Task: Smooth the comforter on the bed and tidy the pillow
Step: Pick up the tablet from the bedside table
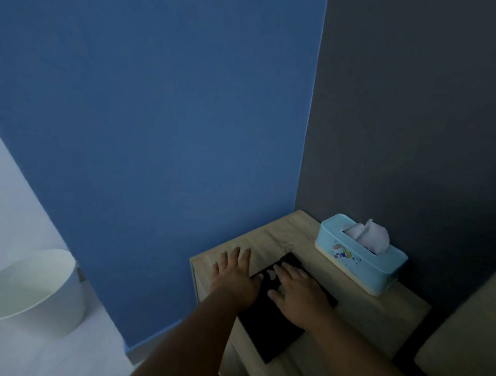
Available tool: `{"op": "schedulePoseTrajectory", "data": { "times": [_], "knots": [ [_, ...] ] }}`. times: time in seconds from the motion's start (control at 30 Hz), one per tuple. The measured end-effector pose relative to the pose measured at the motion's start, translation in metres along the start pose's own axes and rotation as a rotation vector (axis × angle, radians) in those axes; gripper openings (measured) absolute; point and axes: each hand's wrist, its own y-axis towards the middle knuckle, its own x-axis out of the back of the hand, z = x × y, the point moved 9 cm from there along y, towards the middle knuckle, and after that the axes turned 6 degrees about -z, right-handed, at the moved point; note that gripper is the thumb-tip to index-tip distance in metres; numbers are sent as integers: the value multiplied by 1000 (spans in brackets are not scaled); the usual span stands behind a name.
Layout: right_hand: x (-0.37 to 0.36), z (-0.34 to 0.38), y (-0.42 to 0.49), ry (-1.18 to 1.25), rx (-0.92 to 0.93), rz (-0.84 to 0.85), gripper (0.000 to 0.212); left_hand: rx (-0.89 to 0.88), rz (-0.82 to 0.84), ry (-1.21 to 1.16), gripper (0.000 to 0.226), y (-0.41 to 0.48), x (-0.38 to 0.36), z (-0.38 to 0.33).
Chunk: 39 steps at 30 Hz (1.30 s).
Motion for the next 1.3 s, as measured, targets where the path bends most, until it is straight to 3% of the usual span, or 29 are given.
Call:
{"op": "schedulePoseTrajectory", "data": {
  "times": [0.3, 0.53, 0.77, 0.83, 0.93, 1.03, 1.3],
  "knots": [
    [-64, -35, -2, -48, 122, 351, 93, 56, 172, -44, 77, 28, -71, 19],
    [-70, -37, -7, -93, 285, 418, 127, 105, 240, 35, 80, 30, -96, 32],
    [-67, -27, -10, -224, 411, 389, 115, 185, 212, -16, 73, 33, -86, 35],
    [-60, -23, -10, -288, 491, 258, 103, 224, 212, -49, 69, 34, -83, 39],
    [-56, -31, -9, -262, 463, 115, 88, 261, 219, -83, 60, 37, -74, 46],
    [-51, -31, -9, -194, 463, 24, 85, 300, 184, -306, 52, 45, -65, 49],
    [-25, -16, -5, -208, 412, -138, 61, 514, -127, -950, 46, 54, -24, 58]
  ]
}}
